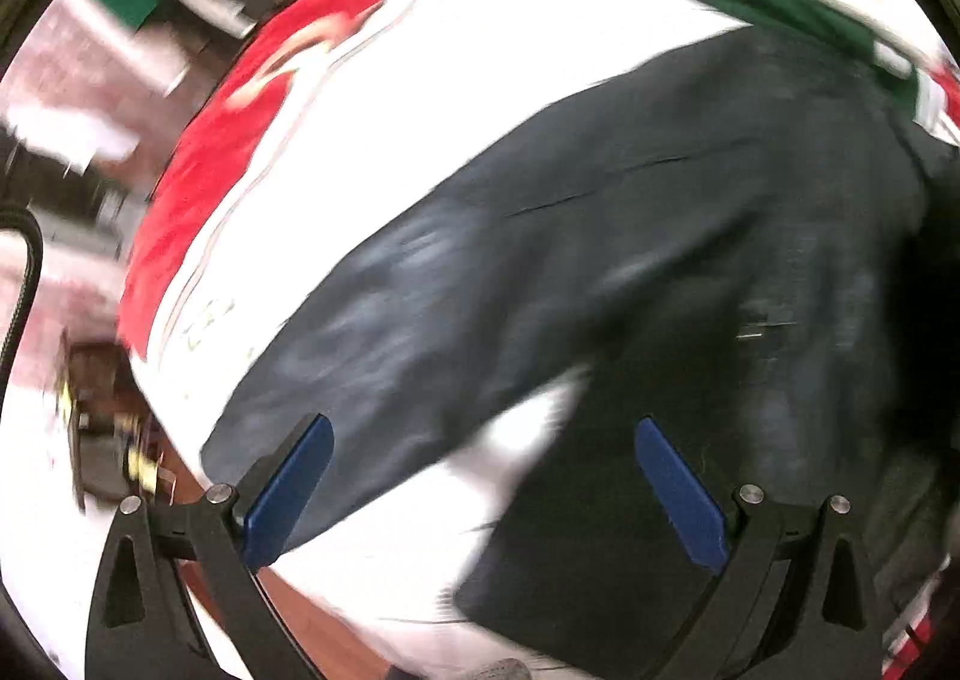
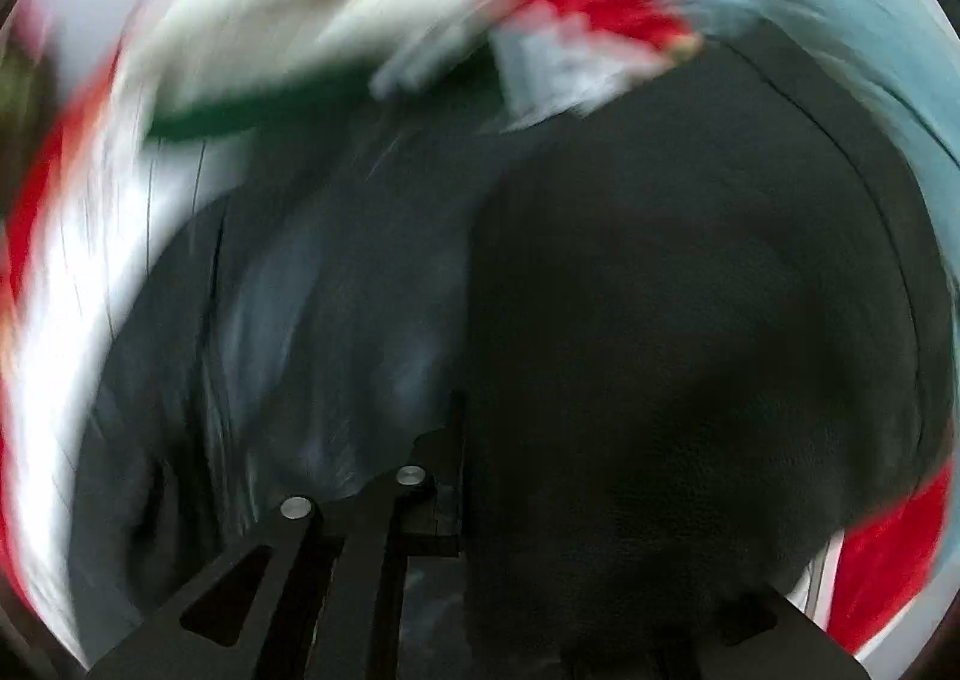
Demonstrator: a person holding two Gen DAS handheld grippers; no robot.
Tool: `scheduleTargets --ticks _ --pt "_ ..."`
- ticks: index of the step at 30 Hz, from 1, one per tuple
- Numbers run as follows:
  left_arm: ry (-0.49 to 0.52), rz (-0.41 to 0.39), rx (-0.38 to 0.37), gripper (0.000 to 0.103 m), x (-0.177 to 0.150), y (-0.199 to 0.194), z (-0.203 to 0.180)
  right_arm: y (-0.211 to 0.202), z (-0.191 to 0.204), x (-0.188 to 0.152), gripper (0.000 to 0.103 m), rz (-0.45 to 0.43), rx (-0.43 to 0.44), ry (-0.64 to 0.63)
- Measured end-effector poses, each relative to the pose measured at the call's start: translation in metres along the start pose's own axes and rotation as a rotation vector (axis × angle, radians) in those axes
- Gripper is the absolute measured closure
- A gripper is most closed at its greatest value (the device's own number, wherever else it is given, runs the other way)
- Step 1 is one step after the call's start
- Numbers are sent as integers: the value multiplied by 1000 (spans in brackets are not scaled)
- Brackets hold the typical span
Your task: Fold large clothes
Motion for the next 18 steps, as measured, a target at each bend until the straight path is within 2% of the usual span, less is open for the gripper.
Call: scheduleTargets --ticks 1,2,3,4,6,7,8,10,12,16,18 --pt "-27 17 6 0 -10 6 18 23 26 -19 81 37 -38 -131" --pt "-50 38 12 0 -22 11 36 32 37 -29 75 33 -80 -207" --pt "-62 52 17 0 -28 14 47 31 42 -32 75 -6 -114 -245" --pt "-87 77 25 0 -40 20 66 25 48 -37 69 -32 -92 -260" --pt "-135 118 24 0 -59 27 92 4 61 -52 26 -3 92 -219" --pt "-172 147 13 0 -72 34 108 -10 64 -59 21 10 178 -194" --pt "-202 164 -1 0 -80 39 119 -28 64 -66 21 13 251 -168" --pt "-285 195 -46 0 -97 56 141 -46 57 -80 21 26 313 -132" --pt "-346 206 -87 0 -108 69 152 -55 44 -100 21 90 368 -50" --pt "-490 204 -242 1 -111 115 168 -48 28 -103 21 226 366 73" --pt "-534 211 -287 1 -109 138 172 -38 26 -112 21 267 346 99"
Point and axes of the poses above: each gripper's, at about its wrist camera, not at the fingertips, and y roughly the way its jaws point, z to its left, x to its top, the point moved 10 cm from there along y, roughly the way its jaws point, and after that the axes turned 15 degrees about y, right-handed, at the moved point
